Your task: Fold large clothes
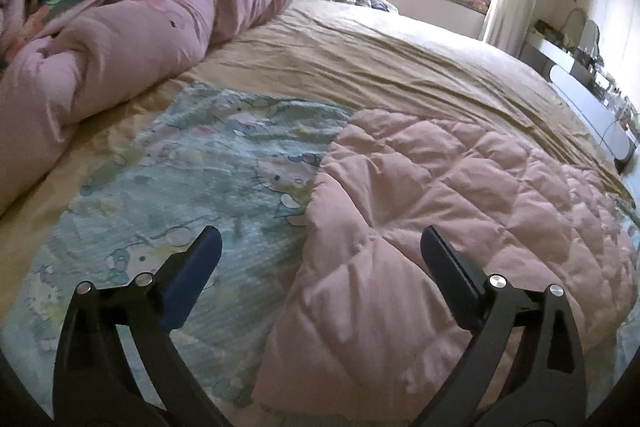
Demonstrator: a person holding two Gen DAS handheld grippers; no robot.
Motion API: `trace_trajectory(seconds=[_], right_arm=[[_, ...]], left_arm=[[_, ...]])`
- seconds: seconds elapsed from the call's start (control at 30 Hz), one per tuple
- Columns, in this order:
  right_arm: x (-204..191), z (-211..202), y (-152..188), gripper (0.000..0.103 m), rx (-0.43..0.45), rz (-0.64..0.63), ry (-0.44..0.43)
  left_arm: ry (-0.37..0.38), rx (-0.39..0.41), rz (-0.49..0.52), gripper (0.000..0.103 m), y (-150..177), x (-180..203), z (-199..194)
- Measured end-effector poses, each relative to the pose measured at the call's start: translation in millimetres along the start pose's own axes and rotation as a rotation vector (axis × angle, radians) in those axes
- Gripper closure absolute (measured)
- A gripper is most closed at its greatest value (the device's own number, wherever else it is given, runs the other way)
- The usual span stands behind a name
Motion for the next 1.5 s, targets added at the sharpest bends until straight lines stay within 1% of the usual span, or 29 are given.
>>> trace_trajectory(seconds=[0.2,0.4,0.7,0.97,1.1,1.27,1.37,1.5], right_arm=[[-21.9,-21.6,5.4,0.011,0.007,-0.043,-0.049],[-33.8,-42.4,12.9,0.011,0.014,-0.056,-0.093],[-40.3,-64.3,25.6,0.011,0.022,-0.090,-0.108],[-35.4,-66.4,41.2,0.011,0.001,-0.085,-0.109],[-27.4,-64.8,49.5,0.011,-0.013,-0.060,-0.108],[-16.7,-57.2,62.4,0.010,-0.050,-0.039,-0.094],[-10.4,-49.5,72.1,0.011,-0.086,-0.026,-0.079],[-2.5,-37.0,85.5,0.010,-0.134,-0.006,-0.066]], left_arm=[[-0.032,0.036,0.039,0.010,3.1,-8.5,-29.4],[-0.039,0.071,0.043,0.010,9.4,-14.7,-53.5],[-0.050,0.080,0.079,0.010,25.3,-9.1,-68.6],[-0.043,0.091,0.095,0.010,39.9,-7.0,-83.3],[-0.033,0.073,0.096,0.010,47.7,-6.7,-83.6],[-0.023,0.029,0.084,0.009,57.0,-9.0,-72.4],[-0.008,-0.014,0.060,0.010,63.4,-11.4,-60.5],[0.045,-0.095,0.000,0.010,74.2,-12.9,-40.5]])
Point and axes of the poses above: each gripper's, at about its wrist camera, not at the fingertips, and z roughly the way its jaws point, x to its right, y to its underside, the point moved 6 cm from there along z, roughly the way its jaws point, and after that the axes turned 10 degrees about -y, right-handed, at the moved point
